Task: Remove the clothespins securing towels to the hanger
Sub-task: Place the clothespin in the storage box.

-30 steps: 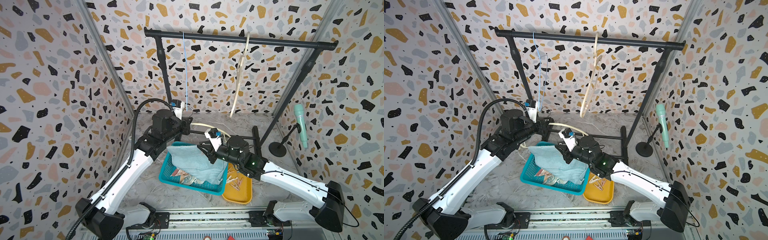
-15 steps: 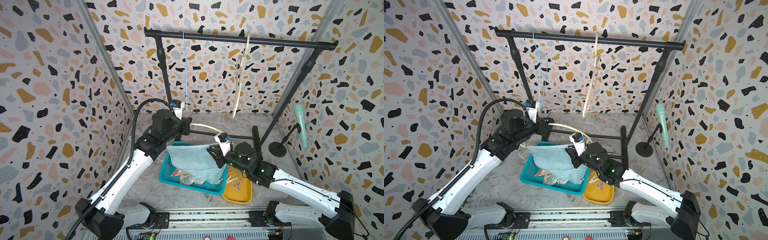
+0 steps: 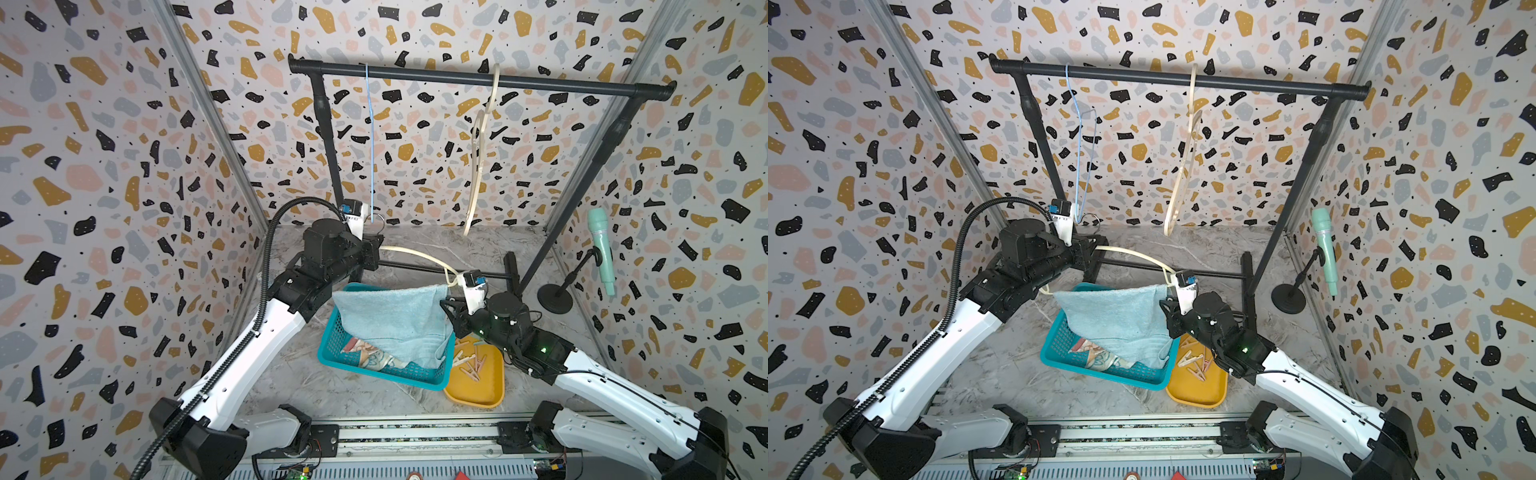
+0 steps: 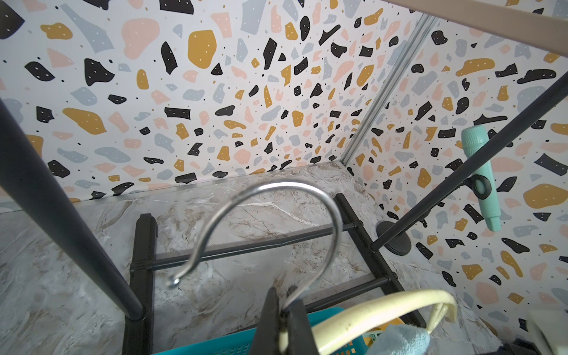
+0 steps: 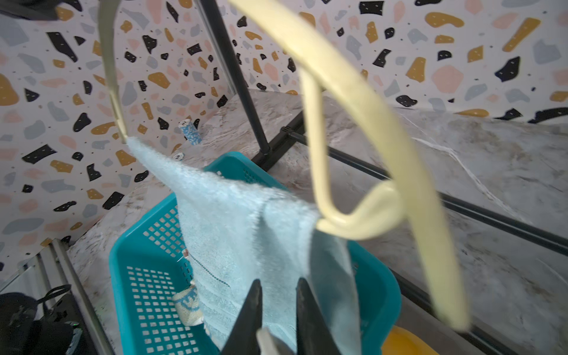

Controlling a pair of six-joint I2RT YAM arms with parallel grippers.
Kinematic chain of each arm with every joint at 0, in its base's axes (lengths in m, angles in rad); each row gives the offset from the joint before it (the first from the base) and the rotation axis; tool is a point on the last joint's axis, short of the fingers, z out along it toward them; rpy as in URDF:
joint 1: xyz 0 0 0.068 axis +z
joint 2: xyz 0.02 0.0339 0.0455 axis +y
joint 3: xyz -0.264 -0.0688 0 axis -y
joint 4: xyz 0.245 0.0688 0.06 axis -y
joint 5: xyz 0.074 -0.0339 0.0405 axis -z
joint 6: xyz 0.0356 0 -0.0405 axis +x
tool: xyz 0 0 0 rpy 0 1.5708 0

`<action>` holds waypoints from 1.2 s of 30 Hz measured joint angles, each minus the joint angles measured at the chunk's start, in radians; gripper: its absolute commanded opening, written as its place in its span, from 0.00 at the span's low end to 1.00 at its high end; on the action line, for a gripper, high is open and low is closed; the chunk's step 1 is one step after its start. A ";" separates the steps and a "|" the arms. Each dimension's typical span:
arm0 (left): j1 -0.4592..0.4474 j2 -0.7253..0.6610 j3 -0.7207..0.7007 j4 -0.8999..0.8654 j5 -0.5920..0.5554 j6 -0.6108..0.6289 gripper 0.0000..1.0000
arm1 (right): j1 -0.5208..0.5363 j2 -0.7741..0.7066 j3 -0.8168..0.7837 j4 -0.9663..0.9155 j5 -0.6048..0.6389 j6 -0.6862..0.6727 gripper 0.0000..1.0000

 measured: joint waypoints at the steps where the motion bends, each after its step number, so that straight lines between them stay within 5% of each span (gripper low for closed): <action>1: 0.000 -0.001 0.000 0.000 0.000 0.000 0.00 | -0.020 -0.005 -0.008 -0.008 0.000 0.011 0.00; 12: 0.000 -0.015 -0.001 0.001 -0.003 0.000 0.00 | -0.214 -0.096 -0.145 -0.087 -0.009 0.119 0.00; 22: 0.000 -0.015 -0.001 0.001 -0.003 0.000 0.00 | -0.223 -0.097 -0.226 -0.160 0.034 0.165 0.00; 36: 0.000 -0.015 -0.002 0.001 -0.003 0.000 0.00 | -0.223 -0.094 -0.370 -0.170 0.047 0.266 0.18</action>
